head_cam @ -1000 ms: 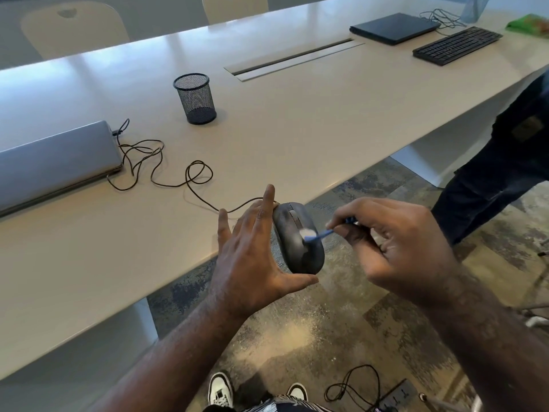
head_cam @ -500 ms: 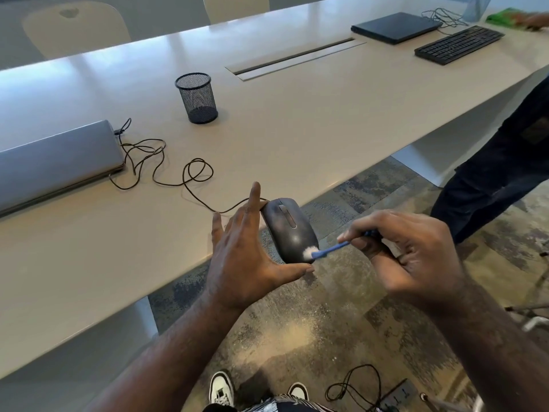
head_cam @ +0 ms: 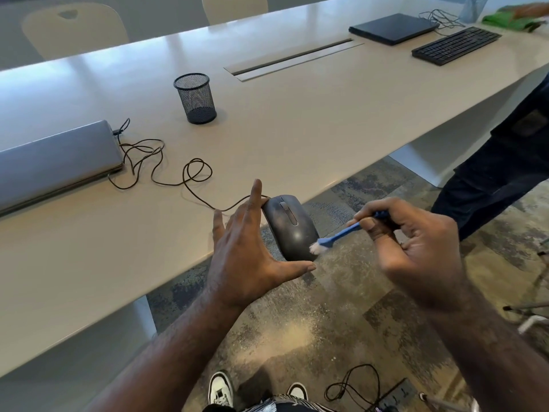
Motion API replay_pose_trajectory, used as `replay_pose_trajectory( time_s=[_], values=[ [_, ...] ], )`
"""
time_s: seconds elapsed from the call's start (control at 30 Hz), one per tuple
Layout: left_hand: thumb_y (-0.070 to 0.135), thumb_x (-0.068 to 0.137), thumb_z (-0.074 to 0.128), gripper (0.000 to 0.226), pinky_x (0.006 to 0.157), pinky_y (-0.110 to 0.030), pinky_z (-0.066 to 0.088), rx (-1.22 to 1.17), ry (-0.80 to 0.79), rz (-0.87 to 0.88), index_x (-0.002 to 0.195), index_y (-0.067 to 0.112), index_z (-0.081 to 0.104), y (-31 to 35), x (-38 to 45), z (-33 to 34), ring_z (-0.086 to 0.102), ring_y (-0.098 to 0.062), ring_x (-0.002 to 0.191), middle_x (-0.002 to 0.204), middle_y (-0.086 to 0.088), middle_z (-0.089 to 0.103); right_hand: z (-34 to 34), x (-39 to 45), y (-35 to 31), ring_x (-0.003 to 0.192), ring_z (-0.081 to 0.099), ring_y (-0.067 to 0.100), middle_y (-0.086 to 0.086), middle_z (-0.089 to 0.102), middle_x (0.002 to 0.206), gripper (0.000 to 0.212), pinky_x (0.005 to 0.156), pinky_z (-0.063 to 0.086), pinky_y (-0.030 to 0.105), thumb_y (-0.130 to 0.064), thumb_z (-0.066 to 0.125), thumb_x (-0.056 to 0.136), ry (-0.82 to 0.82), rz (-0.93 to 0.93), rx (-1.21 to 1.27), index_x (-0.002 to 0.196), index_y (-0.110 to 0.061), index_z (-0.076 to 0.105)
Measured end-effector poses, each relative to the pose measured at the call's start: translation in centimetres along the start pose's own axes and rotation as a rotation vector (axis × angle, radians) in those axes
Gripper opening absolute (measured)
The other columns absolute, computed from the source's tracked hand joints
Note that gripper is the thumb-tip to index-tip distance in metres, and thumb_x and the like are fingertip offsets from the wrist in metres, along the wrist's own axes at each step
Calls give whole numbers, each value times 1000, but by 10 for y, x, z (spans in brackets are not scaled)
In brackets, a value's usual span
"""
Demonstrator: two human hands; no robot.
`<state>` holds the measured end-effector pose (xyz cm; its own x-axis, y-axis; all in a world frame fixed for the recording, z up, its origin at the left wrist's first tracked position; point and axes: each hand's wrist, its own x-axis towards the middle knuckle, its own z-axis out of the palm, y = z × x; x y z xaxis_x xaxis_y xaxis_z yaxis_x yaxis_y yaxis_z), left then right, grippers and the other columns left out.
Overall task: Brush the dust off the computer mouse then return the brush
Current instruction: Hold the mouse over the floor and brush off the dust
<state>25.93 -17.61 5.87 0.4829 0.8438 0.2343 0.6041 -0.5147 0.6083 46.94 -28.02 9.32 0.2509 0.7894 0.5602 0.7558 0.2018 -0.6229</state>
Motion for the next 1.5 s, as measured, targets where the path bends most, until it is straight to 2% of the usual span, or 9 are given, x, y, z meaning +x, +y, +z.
replay_pose_trajectory(
  time_s=[0.17,0.27,0.47,0.57,0.7,0.83,1.07,1.33,1.5],
  values=[
    [90,48,61,143,121,-52,-2,-9,3,0,156,29,-10,0,-1,0,32,-8,140,150,9,41,-4,3,-6,65,66,13,-4,72,81,11,54,56,28,-5,68,90,79,103,114,95,-14,72],
    [90,48,61,143,122,-52,-1,-21,6,-1,156,27,-7,3,-1,0,33,-9,140,149,9,42,1,3,-12,69,69,13,-10,73,81,9,58,59,39,-16,64,89,35,162,193,92,-21,70],
    [88,48,64,143,121,-54,1,-24,8,17,156,28,-7,3,-2,0,34,-11,141,150,7,42,7,7,-4,58,63,35,3,71,73,16,44,49,46,-8,65,93,154,249,114,93,-23,68],
    [89,47,63,143,121,-54,1,-23,9,17,156,28,-7,2,-3,1,34,-10,141,150,7,42,5,8,-1,55,65,28,2,71,77,12,42,51,41,-7,65,94,163,200,103,98,-17,70],
    [88,48,63,143,121,-54,0,-15,15,19,156,27,-7,1,-2,1,33,-11,141,151,6,41,5,3,-2,62,62,7,3,73,80,12,51,49,14,-1,68,89,13,37,100,96,-9,72],
    [91,48,60,143,121,-55,-1,7,3,21,155,29,-11,1,-2,0,31,-13,143,153,3,39,1,6,-4,72,68,9,1,74,81,10,64,55,15,-3,68,84,-43,-50,128,91,-8,72],
    [83,50,71,144,121,-52,-5,29,-42,100,155,32,-14,9,-6,4,13,7,140,156,6,33,15,27,-3,65,68,21,0,75,84,14,52,55,38,-9,67,92,74,-19,57,102,-16,75],
    [83,52,67,143,121,-53,-6,72,-70,89,153,31,-19,5,-8,0,19,-7,145,157,1,32,9,29,-7,71,70,19,-3,75,86,15,58,57,39,-8,70,87,-192,-214,-20,99,-17,74],
    [83,52,66,143,120,-51,-10,88,-95,103,153,30,-21,8,-8,2,17,-7,147,158,2,30,6,32,-12,72,69,17,-1,74,84,13,59,58,39,-7,68,87,-113,-224,-2,97,-13,73]
  ],
)
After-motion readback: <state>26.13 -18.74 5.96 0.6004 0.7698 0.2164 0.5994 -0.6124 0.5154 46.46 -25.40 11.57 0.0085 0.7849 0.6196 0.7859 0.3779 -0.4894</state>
